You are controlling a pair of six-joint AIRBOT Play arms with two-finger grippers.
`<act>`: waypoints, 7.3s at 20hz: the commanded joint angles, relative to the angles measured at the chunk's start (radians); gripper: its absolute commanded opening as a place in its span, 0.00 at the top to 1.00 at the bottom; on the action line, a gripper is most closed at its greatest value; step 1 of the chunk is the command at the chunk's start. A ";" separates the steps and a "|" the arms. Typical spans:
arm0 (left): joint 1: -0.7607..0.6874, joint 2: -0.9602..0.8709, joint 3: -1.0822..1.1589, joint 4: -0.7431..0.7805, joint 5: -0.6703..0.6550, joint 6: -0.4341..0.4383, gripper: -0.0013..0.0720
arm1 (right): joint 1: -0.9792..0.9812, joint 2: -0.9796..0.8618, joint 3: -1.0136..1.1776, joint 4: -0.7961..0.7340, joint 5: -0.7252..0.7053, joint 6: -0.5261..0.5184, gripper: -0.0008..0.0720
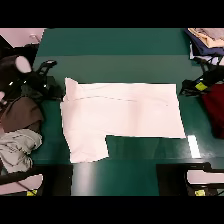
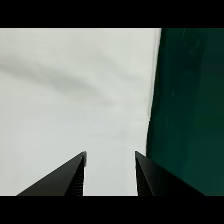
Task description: Fold the shirts.
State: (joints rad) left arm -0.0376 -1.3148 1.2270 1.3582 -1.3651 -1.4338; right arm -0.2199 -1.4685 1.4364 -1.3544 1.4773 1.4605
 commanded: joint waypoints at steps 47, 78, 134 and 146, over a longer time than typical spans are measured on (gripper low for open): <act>0.032 0.437 -0.725 -0.425 0.148 0.046 0.94 | -0.404 0.249 -0.821 0.227 -0.122 -0.257 0.50; 0.032 0.219 -0.376 -0.481 0.768 0.055 0.94 | -0.075 0.063 -0.199 0.234 -0.254 -0.079 0.97; -0.441 -0.609 0.396 -0.522 0.422 -0.014 0.94 | 0.350 -0.159 0.554 0.752 0.024 -0.220 0.97; -0.257 -0.410 0.410 -0.277 0.251 -0.007 0.95 | 0.527 -0.211 0.558 0.752 -0.100 -0.213 0.97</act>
State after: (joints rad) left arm -0.3576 -1.8156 1.6337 0.9482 -1.0672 -1.4429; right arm 0.2646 -1.6745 1.9961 -0.6029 1.4349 1.2469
